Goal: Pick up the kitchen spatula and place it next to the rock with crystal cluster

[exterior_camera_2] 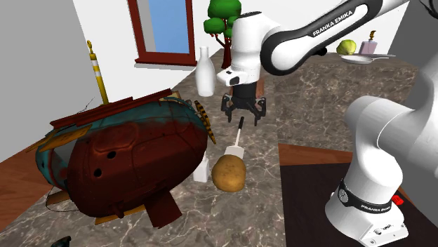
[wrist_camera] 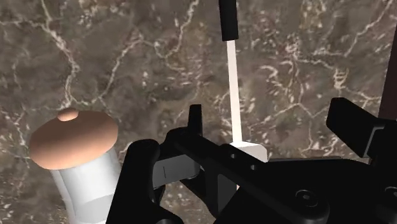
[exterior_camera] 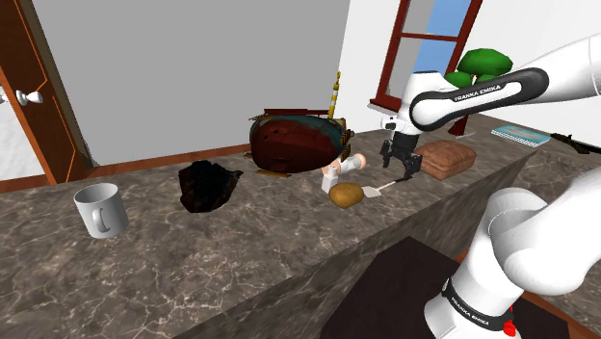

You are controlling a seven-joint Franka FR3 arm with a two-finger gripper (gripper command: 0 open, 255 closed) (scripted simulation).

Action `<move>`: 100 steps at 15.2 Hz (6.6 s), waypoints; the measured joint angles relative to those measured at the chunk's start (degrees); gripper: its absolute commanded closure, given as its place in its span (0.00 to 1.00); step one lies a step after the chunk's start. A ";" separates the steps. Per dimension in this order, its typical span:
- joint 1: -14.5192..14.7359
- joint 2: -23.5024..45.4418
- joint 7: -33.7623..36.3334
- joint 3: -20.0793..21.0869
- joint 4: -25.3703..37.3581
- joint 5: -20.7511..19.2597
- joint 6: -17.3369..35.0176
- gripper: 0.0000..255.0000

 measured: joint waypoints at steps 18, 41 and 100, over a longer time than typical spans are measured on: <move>3.26 7.53 -5.20 -6.64 -1.49 -0.49 10.09 1.00; 1.38 -0.10 -4.99 -0.21 4.56 0.58 -3.55 1.00; 25.46 34.66 31.55 29.68 21.95 26.84 5.66 1.00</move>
